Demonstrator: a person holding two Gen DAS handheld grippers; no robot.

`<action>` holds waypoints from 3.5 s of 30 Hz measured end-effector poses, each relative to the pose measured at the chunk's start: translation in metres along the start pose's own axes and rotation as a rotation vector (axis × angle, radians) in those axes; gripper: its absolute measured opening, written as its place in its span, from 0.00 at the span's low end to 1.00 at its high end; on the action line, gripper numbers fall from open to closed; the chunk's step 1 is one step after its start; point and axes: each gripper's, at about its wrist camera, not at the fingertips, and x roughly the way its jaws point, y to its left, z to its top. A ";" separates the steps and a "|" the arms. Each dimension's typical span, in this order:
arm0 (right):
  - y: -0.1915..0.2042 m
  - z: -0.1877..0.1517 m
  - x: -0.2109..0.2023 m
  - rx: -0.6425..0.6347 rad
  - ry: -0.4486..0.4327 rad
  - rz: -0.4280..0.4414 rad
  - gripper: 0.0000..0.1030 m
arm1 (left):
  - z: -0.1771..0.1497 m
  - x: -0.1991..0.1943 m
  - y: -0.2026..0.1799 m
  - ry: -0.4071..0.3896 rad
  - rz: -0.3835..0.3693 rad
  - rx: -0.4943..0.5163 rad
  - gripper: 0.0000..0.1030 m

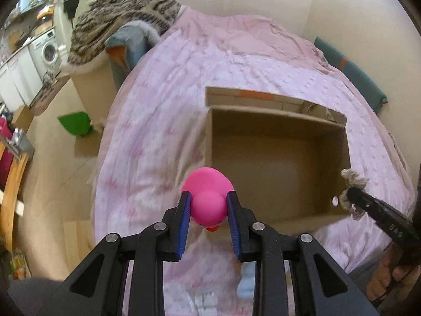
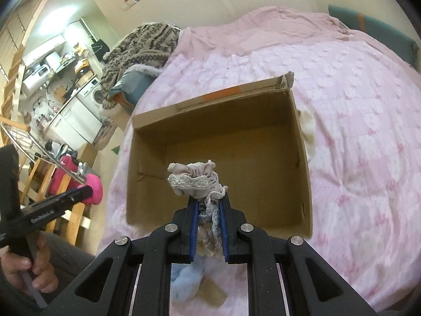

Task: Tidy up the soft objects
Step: 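Carry the duck and scrunchie into the box and open both tools, then lift both open tools out of the box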

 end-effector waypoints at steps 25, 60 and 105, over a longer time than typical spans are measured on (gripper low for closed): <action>-0.021 -0.001 0.079 0.034 0.138 -0.072 0.16 | -0.002 0.094 -0.035 0.047 -0.010 0.033 0.24; -0.012 -0.014 0.097 0.009 0.201 -0.124 0.16 | -0.012 0.103 -0.039 0.053 -0.009 0.088 0.27; 0.002 -0.018 -0.015 0.002 -0.082 -0.075 1.00 | -0.024 -0.001 0.000 -0.094 -0.043 0.009 0.95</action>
